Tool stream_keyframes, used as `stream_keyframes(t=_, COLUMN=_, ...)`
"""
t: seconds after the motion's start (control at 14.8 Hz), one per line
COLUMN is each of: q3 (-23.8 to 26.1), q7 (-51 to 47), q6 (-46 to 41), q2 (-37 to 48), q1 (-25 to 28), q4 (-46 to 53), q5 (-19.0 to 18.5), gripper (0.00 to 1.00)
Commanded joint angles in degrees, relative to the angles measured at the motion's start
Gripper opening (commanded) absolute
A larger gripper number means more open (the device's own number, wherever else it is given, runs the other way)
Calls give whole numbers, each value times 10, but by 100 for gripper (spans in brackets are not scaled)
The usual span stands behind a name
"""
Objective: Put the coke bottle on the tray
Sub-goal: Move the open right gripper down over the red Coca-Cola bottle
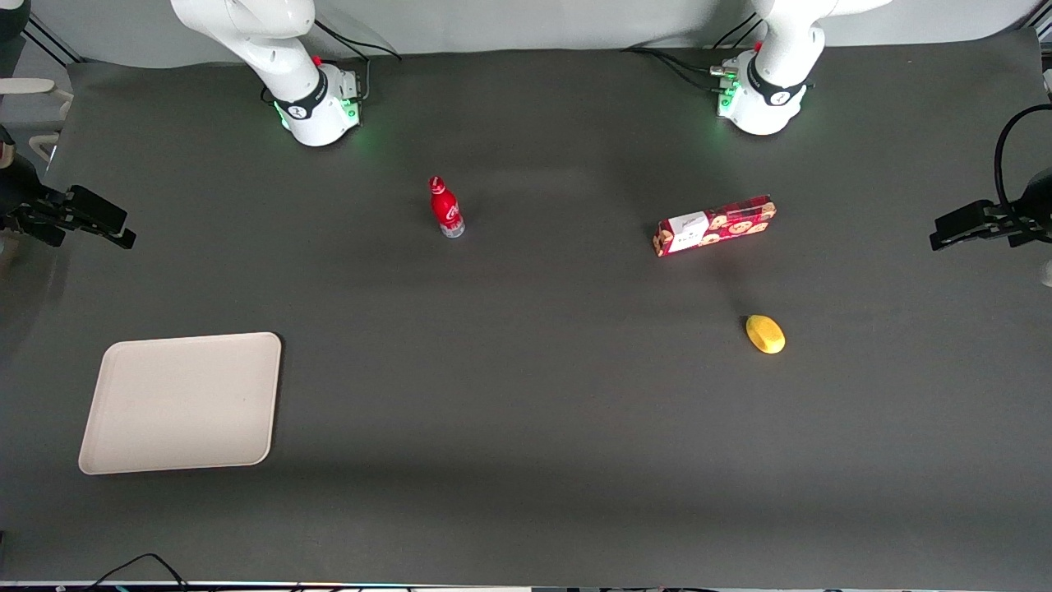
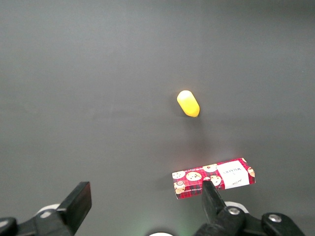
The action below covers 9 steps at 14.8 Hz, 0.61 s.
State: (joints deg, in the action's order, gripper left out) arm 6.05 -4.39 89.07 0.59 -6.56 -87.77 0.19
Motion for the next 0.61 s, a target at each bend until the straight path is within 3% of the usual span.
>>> stream_keyframes(t=0.0, q3=-3, q7=10, q6=11, q2=12, q1=4, q4=-16, q5=2, gripper=100)
stream_keyframes(t=0.2, q3=5, q7=0, q6=-1, q2=7, q1=8, q4=-28, q5=15, gripper=100)
stream_keyframes(t=0.34, q3=12, q7=-51, q6=-39, q2=10, q1=7, q4=-32, q5=80, gripper=100)
stream_keyframes(t=0.54, q3=99, q7=-130, q6=-37, q2=12, q1=10, q4=-57, q5=79, gripper=100)
